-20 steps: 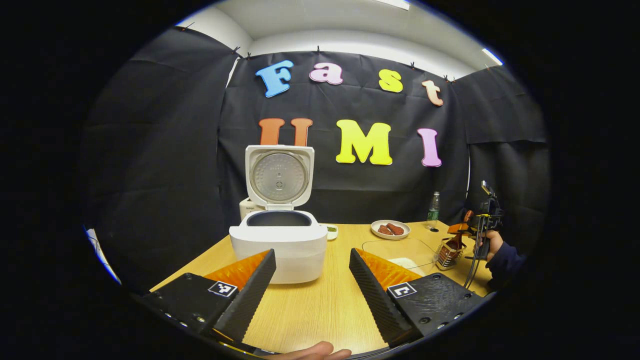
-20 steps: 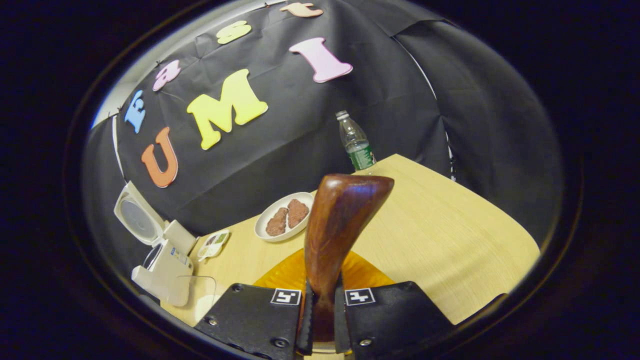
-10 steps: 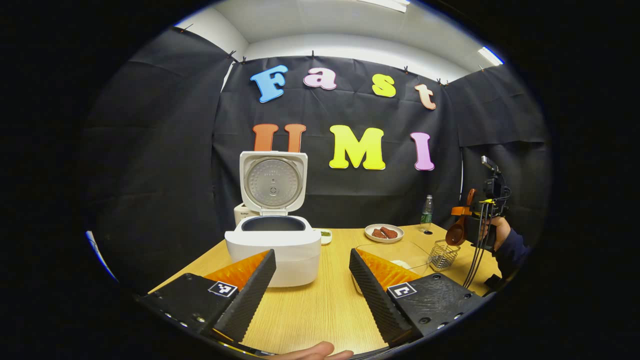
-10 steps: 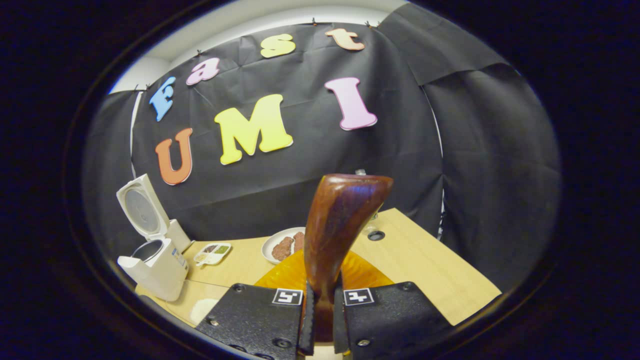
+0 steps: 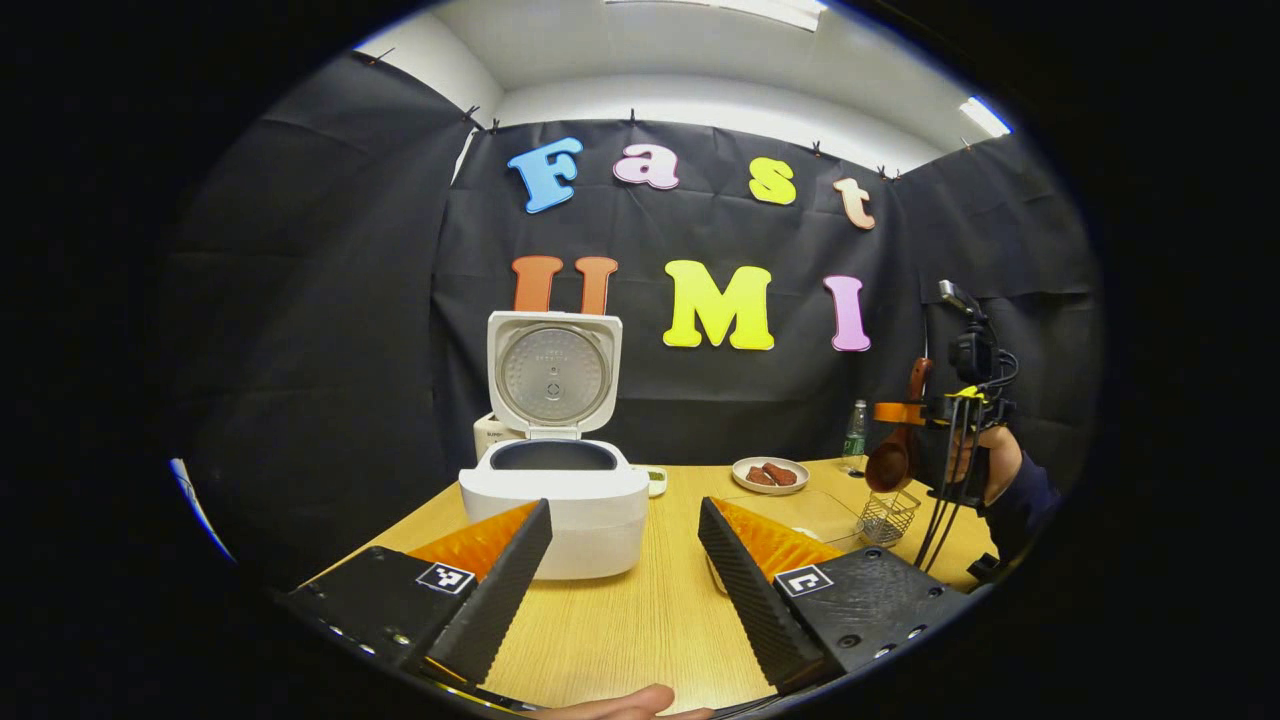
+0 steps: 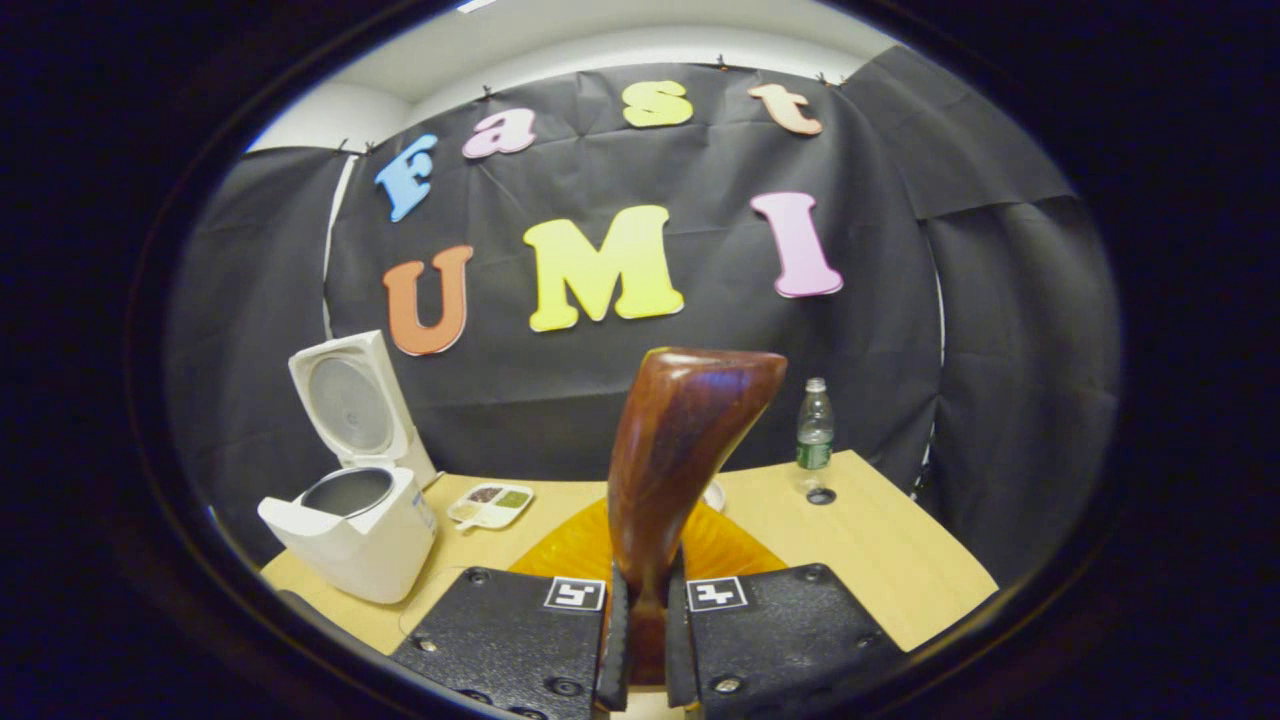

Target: Close the left gripper, press the button to open the rice cooker; take a wooden spoon from the chopstick holder with the right hand, scoop a spoonful of rice and pour it into the rice cooker, then put the wooden spoon back into the chopstick holder.

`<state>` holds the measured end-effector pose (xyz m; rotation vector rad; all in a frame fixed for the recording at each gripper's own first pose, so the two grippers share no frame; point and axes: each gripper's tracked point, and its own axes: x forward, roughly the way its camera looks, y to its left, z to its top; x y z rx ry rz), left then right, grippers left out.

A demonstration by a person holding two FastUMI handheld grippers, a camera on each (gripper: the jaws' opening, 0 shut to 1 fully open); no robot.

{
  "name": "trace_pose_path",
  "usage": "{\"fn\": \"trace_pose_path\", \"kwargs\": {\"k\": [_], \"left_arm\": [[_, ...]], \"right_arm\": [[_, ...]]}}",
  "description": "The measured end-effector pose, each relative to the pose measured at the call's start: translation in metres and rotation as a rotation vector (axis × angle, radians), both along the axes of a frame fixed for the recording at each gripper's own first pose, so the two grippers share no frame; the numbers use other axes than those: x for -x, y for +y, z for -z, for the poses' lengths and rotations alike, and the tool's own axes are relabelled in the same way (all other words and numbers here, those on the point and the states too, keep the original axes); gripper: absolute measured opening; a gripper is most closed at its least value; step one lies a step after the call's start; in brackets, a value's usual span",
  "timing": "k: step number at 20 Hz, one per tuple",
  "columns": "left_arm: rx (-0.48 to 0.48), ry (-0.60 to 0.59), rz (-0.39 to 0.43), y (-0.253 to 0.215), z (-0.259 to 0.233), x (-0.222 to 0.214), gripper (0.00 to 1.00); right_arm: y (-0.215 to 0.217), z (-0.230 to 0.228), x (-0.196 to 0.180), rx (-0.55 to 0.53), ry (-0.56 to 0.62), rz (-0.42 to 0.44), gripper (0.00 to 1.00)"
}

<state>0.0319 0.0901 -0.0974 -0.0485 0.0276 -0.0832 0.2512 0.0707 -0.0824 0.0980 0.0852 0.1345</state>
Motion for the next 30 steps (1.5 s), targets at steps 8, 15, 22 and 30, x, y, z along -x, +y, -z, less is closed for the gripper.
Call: {"fn": "trace_pose_path", "kwargs": {"k": [8,15,22,30], "left_arm": [[0.018,0.010,-0.023,0.018,0.012,0.009,0.94],[0.028,0.004,-0.028,0.024,0.014,0.012,0.93],[0.020,0.025,-0.029,0.024,0.020,0.005,0.94],[0.008,0.042,-0.028,0.020,0.024,0.002,0.94]], "right_arm": [[0.095,0.084,-0.018,0.107,0.097,-0.055,0.16],[0.119,0.151,-0.040,0.163,0.203,-0.023,0.19],[0.164,0.163,-0.026,-0.040,0.315,-0.175,0.17],[0.166,0.158,-0.026,-0.343,0.379,-0.300,0.19]]}}
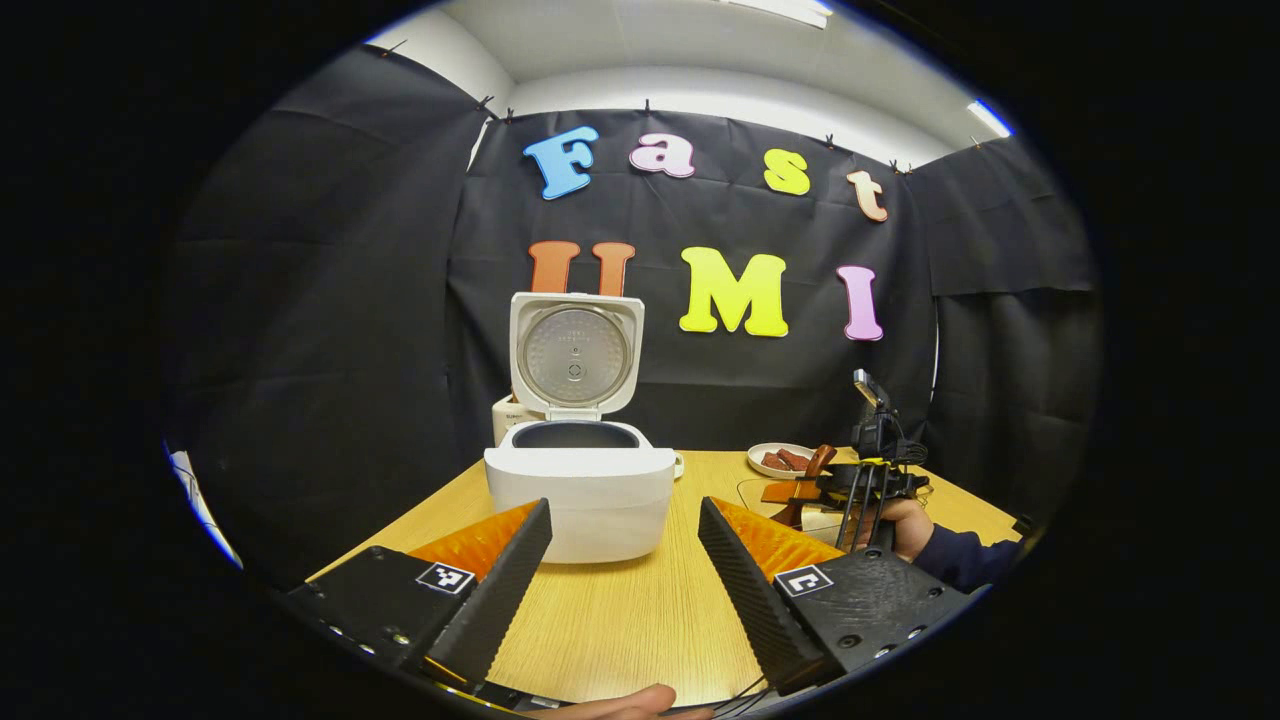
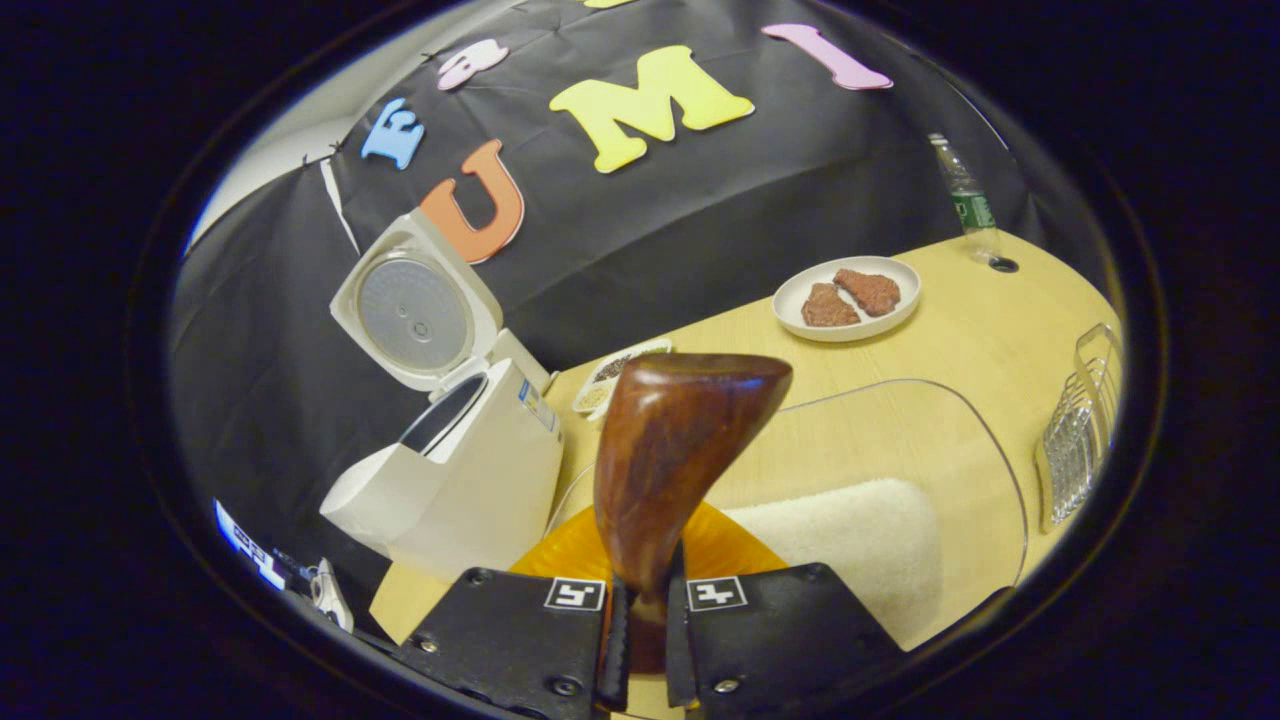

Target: Close the left gripper, press the button to open the rice cooker; take a wooden spoon from the chopstick holder with the right hand, scoop a spoonful of rice and pour it into the rice cooker, then put the wooden spoon back into the chopstick holder.

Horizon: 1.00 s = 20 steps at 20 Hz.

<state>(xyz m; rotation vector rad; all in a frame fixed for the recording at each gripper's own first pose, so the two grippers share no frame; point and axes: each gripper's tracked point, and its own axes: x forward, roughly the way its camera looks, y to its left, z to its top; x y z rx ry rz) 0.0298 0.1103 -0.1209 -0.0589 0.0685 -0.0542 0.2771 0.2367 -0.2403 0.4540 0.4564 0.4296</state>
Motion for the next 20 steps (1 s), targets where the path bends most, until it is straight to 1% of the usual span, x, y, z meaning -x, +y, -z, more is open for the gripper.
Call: {"fn": "trace_pose_path", "kwargs": {"k": [5,6,7,8,9,10,13,15,17,20], "left_arm": [[-0.019,0.006,-0.005,-0.001,0.000,0.001,0.94],[-0.023,0.007,-0.006,-0.002,0.000,0.000,0.94],[-0.026,0.008,-0.004,-0.005,0.000,0.000,0.94],[-0.029,0.010,-0.003,-0.005,0.001,-0.001,0.94],[-0.032,0.012,-0.003,-0.005,0.001,-0.001,0.94],[-0.036,0.013,-0.004,-0.005,0.001,-0.001,0.94],[-0.036,0.019,-0.007,-0.007,0.002,-0.003,0.94],[-0.034,0.023,-0.007,-0.008,0.002,-0.003,0.94],[-0.041,0.030,-0.014,-0.007,0.004,0.000,0.94],[-0.048,0.029,-0.025,-0.003,0.005,0.007,0.94]], "right_arm": [[-0.013,-0.016,0.000,-0.129,-0.005,0.040,0.19],[-0.019,-0.019,-0.002,-0.145,-0.005,0.057,0.13],[-0.025,-0.022,-0.002,-0.163,-0.008,0.073,0.19],[-0.032,-0.026,-0.003,-0.187,-0.008,0.087,0.16],[-0.039,-0.029,-0.004,-0.216,-0.005,0.102,0.19],[-0.046,-0.032,-0.004,-0.247,0.001,0.116,0.19],[-0.071,-0.042,-0.005,-0.317,-0.001,0.156,0.13],[-0.089,-0.054,-0.006,-0.372,-0.014,0.196,0.18],[-0.106,-0.067,-0.006,-0.458,-0.011,0.232,0.19],[-0.122,-0.088,-0.005,-0.620,0.015,0.249,0.17]]}}
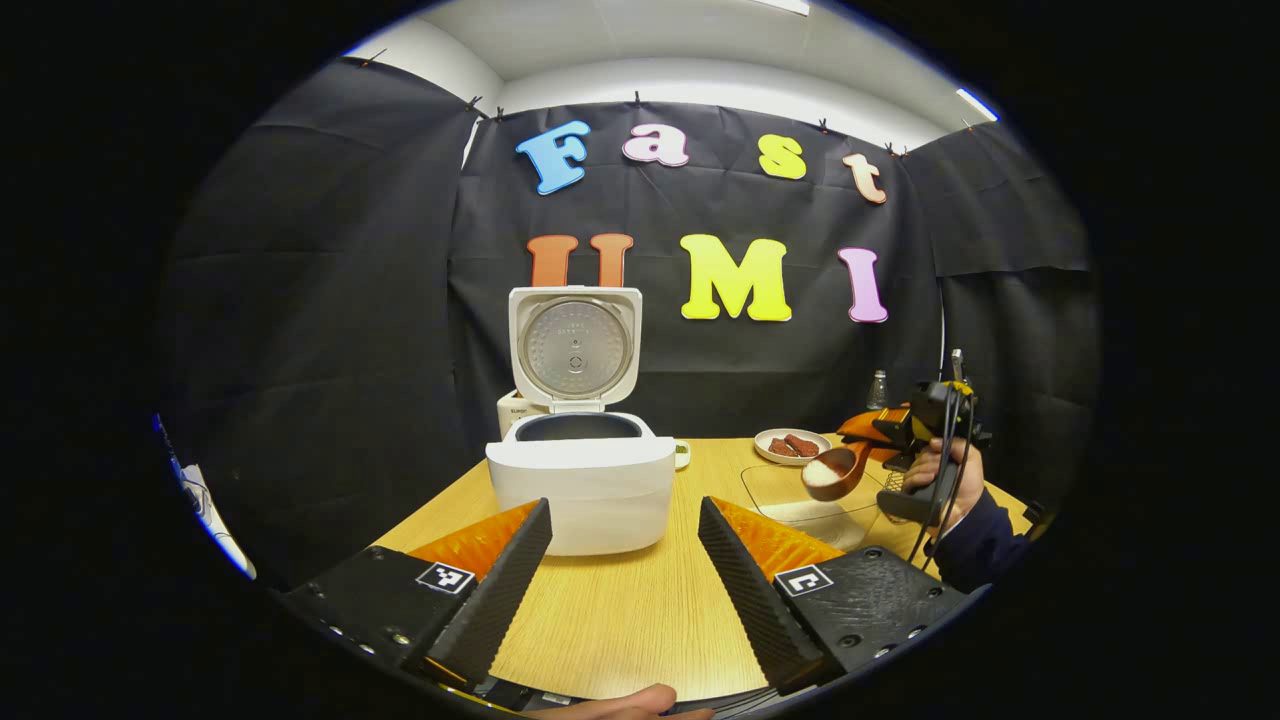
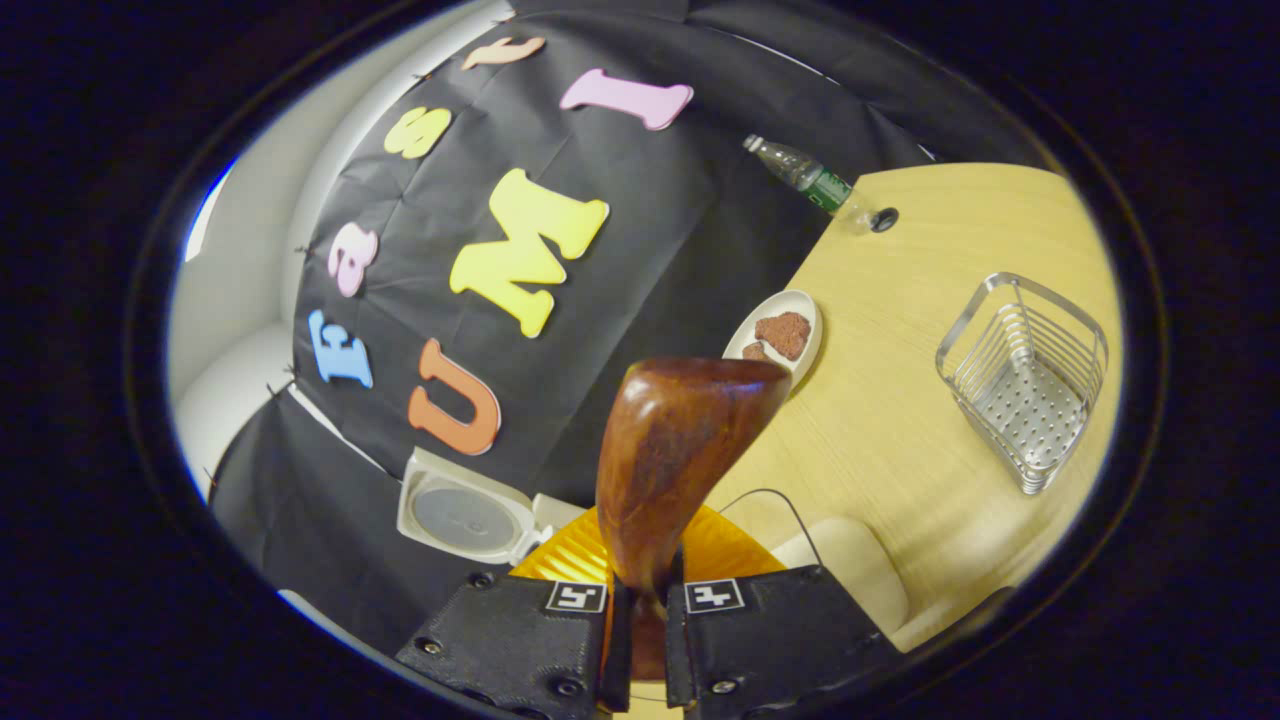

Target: Close the left gripper, press the button to open the rice cooker; take a wooden spoon from the chopstick holder with the right hand, scoop a spoonful of rice and pour it into the rice cooker, then put the wooden spoon back into the chopstick holder.

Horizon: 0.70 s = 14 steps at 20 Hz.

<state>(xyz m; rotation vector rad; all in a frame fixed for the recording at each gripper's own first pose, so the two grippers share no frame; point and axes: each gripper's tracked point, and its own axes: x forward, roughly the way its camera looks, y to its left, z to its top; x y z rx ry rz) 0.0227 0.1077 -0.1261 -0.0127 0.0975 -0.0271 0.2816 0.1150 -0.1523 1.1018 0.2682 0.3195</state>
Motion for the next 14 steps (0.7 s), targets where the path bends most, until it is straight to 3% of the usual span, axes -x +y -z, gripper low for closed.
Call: {"fn": "trace_pose_path", "kwargs": {"k": [7,14], "left_arm": [[0.033,0.000,-0.032,0.021,0.001,0.022,0.94],[0.027,-0.031,-0.056,0.041,-0.003,0.044,0.94]], "right_arm": [[-0.016,-0.056,0.023,-0.320,-0.016,0.021,0.17],[0.013,-0.113,0.045,-0.314,-0.106,-0.007,0.18]]}}
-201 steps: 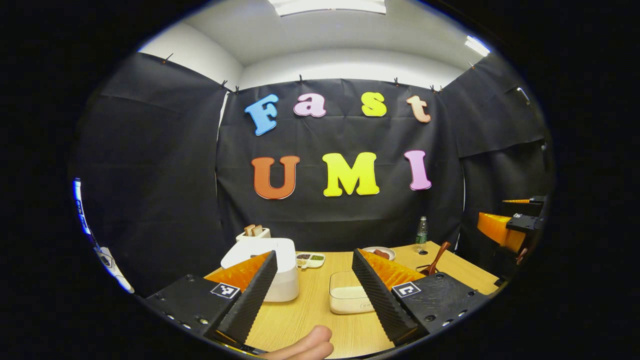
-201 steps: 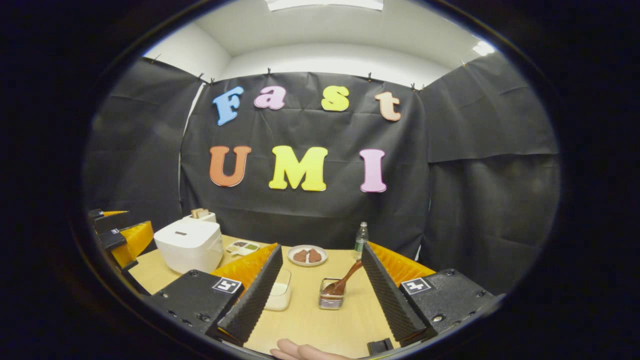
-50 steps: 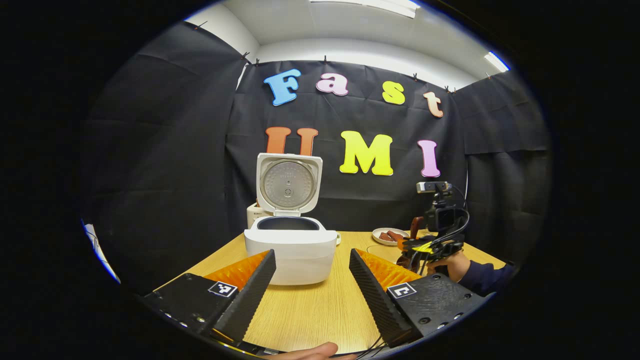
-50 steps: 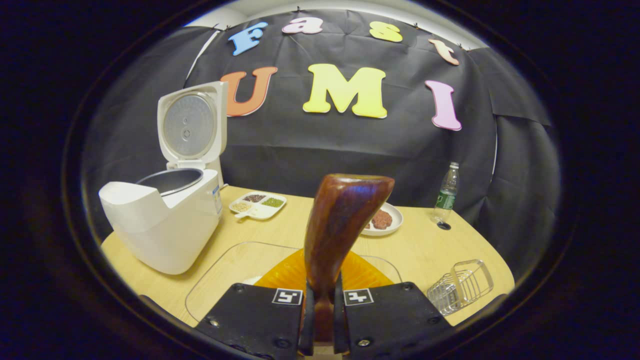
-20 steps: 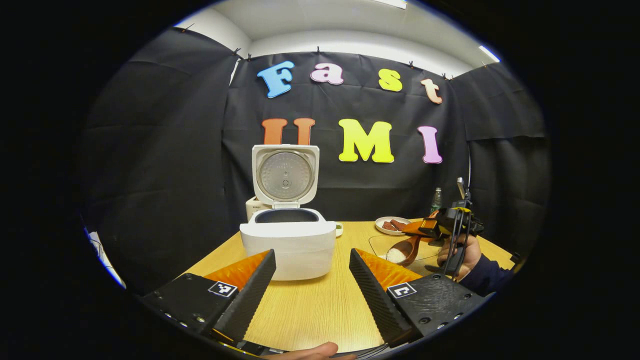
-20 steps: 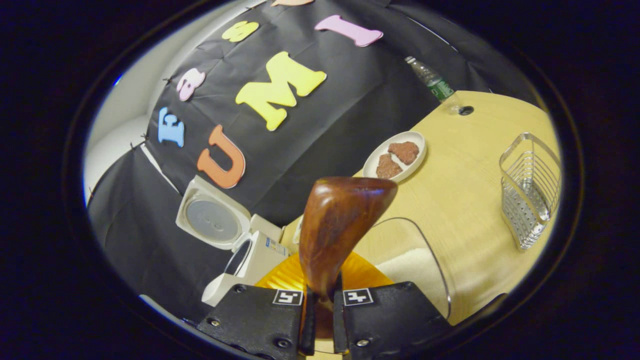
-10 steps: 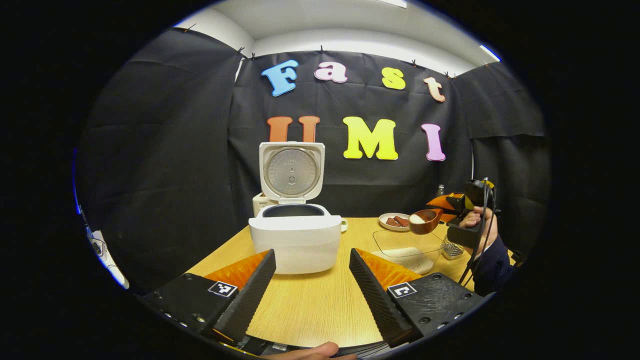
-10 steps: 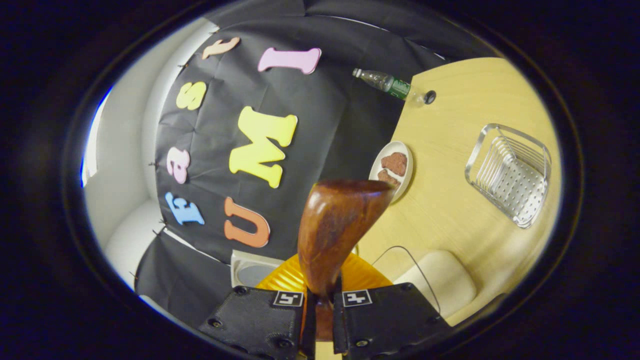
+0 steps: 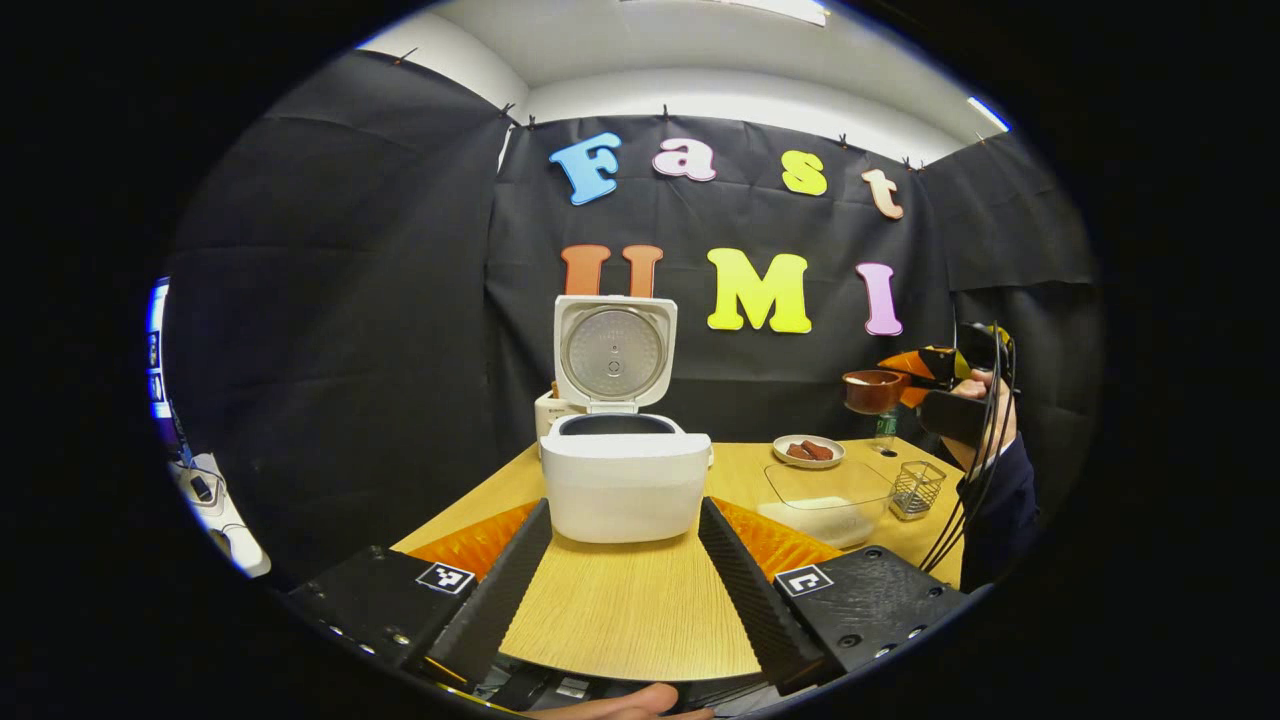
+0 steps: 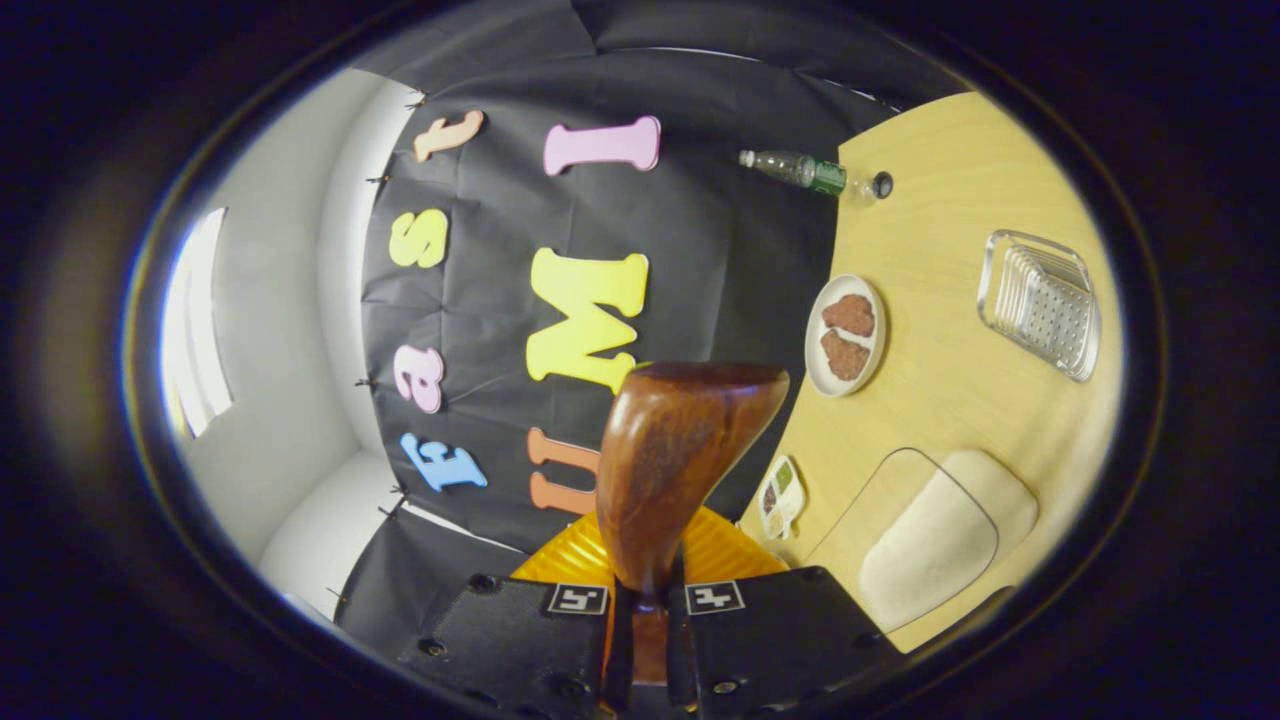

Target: Close the left gripper, press the button to open the rice cooker; take a wooden spoon from the chopstick holder with the right hand, scoop a spoonful of rice and pour it into the rice cooker, then put the wooden spoon back into the chopstick holder.

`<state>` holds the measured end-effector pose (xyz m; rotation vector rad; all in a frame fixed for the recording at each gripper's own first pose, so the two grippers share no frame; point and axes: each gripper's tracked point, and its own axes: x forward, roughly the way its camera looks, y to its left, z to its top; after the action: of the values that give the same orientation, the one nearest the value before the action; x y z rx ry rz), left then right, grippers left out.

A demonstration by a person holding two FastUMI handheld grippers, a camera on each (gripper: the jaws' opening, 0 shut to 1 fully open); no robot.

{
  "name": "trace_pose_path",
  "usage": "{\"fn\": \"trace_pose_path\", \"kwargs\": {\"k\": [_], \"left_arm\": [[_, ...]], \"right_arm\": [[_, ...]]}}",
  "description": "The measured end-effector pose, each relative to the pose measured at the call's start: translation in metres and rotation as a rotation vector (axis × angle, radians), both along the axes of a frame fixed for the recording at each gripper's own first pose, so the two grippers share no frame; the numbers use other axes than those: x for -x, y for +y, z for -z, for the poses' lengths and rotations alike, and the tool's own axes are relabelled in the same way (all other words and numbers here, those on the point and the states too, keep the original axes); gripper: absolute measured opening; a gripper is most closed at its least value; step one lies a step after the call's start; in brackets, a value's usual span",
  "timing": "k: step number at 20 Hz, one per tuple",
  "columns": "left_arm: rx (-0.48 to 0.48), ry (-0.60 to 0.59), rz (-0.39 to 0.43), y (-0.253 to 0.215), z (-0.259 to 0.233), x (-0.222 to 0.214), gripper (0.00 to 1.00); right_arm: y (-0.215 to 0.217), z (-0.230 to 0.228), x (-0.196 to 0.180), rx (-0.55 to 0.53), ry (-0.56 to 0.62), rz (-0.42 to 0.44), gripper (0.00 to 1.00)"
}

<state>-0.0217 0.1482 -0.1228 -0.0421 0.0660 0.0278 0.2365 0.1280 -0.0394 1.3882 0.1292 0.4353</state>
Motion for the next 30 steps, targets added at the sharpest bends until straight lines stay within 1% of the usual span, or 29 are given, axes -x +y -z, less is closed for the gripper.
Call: {"fn": "trace_pose_path", "kwargs": {"k": [5,8,14,18,21,24,25,27,29,30], "left_arm": [[0.019,-0.012,-0.003,0.012,0.002,0.013,0.94],[0.007,-0.026,-0.007,0.021,0.003,0.018,0.94],[-0.017,-0.026,-0.019,0.034,0.006,0.023,0.94],[-0.007,-0.031,-0.029,0.039,0.008,0.024,0.94],[-0.014,-0.024,-0.051,0.050,0.012,0.025,0.94],[-0.005,-0.028,-0.063,0.056,0.013,0.026,0.94],[-0.002,-0.026,-0.064,0.058,0.015,0.026,0.94],[-0.004,-0.019,-0.074,0.062,0.019,0.028,0.93],[-0.003,-0.010,-0.078,0.064,0.023,0.026,0.94],[-0.003,-0.005,-0.082,0.065,0.025,0.025,0.94]], "right_arm": [[0.025,-0.017,-0.001,0.055,-0.022,-0.006,0.18],[0.032,-0.026,-0.008,0.104,-0.030,0.021,0.18],[0.063,-0.046,-0.021,0.170,-0.051,0.026,0.18],[0.100,-0.052,-0.037,0.185,-0.039,-0.001,0.18],[0.135,-0.055,-0.048,0.224,-0.033,-0.022,0.18],[0.176,-0.057,-0.063,0.306,-0.041,-0.038,0.14],[0.189,-0.057,-0.069,0.343,-0.049,-0.038,0.19],[0.213,-0.053,-0.082,0.445,-0.064,-0.030,0.19],[0.233,-0.047,-0.096,0.551,-0.085,-0.004,0.19],[0.242,-0.044,-0.105,0.608,-0.096,0.003,0.14]]}}
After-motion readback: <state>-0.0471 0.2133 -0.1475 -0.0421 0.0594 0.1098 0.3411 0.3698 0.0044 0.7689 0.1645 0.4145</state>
